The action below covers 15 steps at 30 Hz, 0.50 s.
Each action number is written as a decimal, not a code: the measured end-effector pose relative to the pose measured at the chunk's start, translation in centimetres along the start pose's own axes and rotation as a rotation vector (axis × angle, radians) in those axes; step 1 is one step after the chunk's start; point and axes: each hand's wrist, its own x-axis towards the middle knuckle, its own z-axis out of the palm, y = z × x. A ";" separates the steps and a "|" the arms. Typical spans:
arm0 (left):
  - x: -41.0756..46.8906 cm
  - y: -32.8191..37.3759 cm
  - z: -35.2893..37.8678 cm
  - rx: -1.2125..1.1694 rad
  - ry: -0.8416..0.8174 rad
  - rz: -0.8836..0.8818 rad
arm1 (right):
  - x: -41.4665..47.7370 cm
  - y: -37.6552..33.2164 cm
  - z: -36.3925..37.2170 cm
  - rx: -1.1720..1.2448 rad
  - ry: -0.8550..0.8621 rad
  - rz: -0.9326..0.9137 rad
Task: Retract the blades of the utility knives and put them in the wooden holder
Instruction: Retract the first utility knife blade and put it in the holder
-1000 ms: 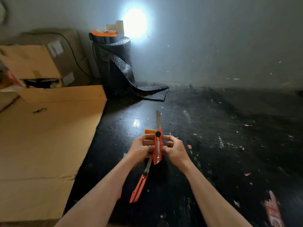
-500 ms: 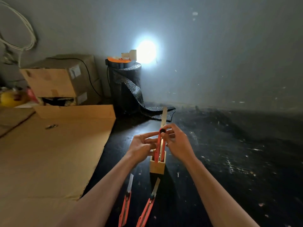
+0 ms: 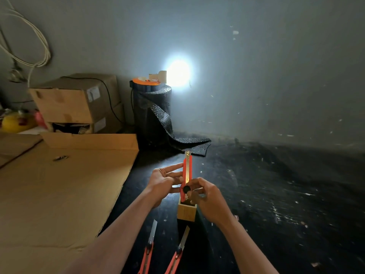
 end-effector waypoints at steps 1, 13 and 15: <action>0.0 0.0 0.1 0.009 0.000 0.006 | -0.1 0.0 0.1 0.006 0.011 0.002; 0.3 0.5 0.3 0.078 0.037 0.053 | -0.4 -0.4 1.0 0.020 0.066 -0.025; 0.4 0.6 0.4 0.080 0.037 0.054 | -0.3 -0.3 0.9 0.041 0.074 -0.006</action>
